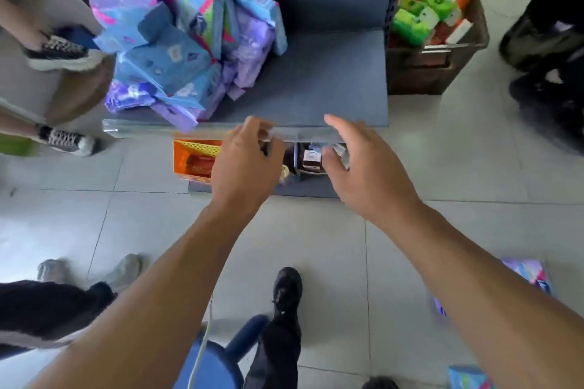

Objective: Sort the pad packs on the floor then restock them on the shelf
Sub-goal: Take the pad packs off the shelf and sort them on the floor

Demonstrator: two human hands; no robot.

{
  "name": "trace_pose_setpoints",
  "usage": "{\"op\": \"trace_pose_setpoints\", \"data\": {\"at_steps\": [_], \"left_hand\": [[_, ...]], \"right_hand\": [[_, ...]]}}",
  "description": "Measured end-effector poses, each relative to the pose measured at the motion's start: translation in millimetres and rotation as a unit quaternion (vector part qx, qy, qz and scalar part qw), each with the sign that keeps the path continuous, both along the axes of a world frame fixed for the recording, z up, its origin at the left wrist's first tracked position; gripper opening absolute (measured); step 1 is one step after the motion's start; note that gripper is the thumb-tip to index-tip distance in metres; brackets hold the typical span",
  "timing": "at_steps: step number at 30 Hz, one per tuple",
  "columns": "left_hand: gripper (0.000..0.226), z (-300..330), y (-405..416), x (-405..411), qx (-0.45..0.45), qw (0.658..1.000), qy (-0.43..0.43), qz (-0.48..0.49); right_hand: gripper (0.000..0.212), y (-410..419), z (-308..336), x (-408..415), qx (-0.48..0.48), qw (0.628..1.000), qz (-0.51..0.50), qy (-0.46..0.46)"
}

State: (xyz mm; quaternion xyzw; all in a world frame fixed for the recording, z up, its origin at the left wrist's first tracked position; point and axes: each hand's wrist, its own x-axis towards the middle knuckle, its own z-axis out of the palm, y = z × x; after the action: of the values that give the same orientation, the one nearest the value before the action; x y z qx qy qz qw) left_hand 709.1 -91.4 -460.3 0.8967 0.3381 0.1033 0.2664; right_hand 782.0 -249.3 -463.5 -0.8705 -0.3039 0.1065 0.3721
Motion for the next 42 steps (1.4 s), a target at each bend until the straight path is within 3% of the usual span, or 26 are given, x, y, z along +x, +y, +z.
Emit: {"op": "trace_pose_setpoints", "data": {"at_steps": [8,14,18,24,28,30,33,37,40,42], "left_hand": [[0.028,-16,167,0,-0.066,0.987,-0.064,0.133],[0.043,-23,247,11,-0.208,0.944,-0.112,0.231],[0.056,-29,264,27,-0.352,0.882,-0.151,0.276],[0.039,-35,247,34,-0.368,0.881,-0.150,0.257],[0.028,-37,224,26,-0.454,0.844,-0.158,0.237],[0.027,-37,213,26,-0.497,0.824,-0.157,0.221],[0.018,-28,194,35,-0.560,0.790,-0.162,0.190],[0.007,-18,166,50,-0.612,0.766,-0.124,0.155],[0.024,-12,146,63,-0.643,0.749,-0.034,0.157],[0.043,-9,130,70,-0.637,0.758,0.025,0.135]], "right_hand": [[0.051,197,-11,24,0.029,0.997,0.049,0.054],[0.052,302,-29,42,0.049,0.991,-0.014,0.126],[0.058,328,-36,51,0.043,0.991,-0.021,0.122],[0.048,320,-46,45,0.072,0.994,-0.035,0.076],[0.050,291,-44,48,0.128,0.982,-0.113,0.080],[0.048,270,-48,58,0.146,0.973,-0.127,0.124],[0.047,233,-48,69,0.188,0.961,-0.101,0.175],[0.059,179,-40,72,0.205,0.970,-0.039,0.127],[0.064,139,-41,78,0.149,0.986,-0.011,0.073],[0.059,111,-41,82,0.124,0.989,-0.026,0.070]]}}
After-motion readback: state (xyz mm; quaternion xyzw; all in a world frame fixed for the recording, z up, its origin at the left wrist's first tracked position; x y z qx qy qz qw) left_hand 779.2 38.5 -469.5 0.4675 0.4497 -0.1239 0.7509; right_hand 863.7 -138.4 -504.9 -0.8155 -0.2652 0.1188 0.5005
